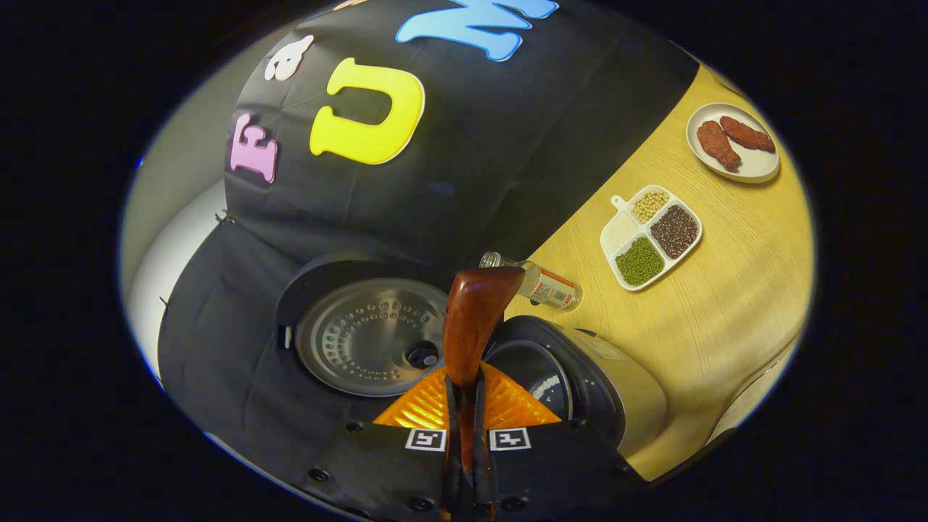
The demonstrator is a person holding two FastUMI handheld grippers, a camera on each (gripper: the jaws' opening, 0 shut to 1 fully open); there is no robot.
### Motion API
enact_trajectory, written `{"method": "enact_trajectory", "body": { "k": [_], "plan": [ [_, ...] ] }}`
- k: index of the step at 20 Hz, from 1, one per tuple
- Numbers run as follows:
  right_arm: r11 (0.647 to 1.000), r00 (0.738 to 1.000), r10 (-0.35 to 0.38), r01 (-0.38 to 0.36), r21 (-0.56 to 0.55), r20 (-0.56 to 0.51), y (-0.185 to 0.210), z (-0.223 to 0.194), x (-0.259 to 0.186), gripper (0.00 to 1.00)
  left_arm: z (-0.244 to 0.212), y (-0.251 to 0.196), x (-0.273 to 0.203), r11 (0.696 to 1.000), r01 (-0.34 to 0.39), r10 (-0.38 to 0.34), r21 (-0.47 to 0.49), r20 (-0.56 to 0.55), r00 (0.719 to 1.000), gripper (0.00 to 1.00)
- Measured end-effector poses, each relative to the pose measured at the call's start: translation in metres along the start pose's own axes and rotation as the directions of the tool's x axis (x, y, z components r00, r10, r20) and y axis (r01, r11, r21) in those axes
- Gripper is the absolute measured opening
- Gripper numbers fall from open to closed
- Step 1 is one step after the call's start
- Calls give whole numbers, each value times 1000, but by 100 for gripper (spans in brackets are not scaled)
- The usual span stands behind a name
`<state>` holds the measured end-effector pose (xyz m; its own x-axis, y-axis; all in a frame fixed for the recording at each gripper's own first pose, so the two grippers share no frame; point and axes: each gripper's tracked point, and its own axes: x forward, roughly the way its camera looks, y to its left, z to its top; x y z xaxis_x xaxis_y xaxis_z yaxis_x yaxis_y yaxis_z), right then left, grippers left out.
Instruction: Close the left gripper, press the button to open the rice cooker; take a wooden spoon from the chopstick holder with the right hand, scoop a spoonful of rice and pour it into the rice cooker, then put the wooden spoon back into the chopstick holder.
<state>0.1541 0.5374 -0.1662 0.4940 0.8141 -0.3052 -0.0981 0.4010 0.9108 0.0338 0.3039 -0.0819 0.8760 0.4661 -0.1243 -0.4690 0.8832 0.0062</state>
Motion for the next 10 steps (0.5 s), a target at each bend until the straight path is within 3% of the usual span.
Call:
{"method": "enact_trajectory", "body": {
  "k": [3,4,5,10],
  "plan": [
    [992,999,-37,35,-117,-15,-10,-10,13,7,-2,5,-1,1000,-9,9,1,-5,1000,77],
    [987,999,-46,42,-157,-19,-13,-14,18,3,-3,7,-1,1000,-11,11,3,-7,1000,77],
    [979,998,-53,48,-199,-19,-15,-17,21,7,-3,8,-1,1000,-13,13,4,-10,1000,77],
    [902,998,-66,56,-429,-7,-10,-26,25,7,-6,8,-2,1000,-16,16,7,-16,1000,77]
  ]
}}
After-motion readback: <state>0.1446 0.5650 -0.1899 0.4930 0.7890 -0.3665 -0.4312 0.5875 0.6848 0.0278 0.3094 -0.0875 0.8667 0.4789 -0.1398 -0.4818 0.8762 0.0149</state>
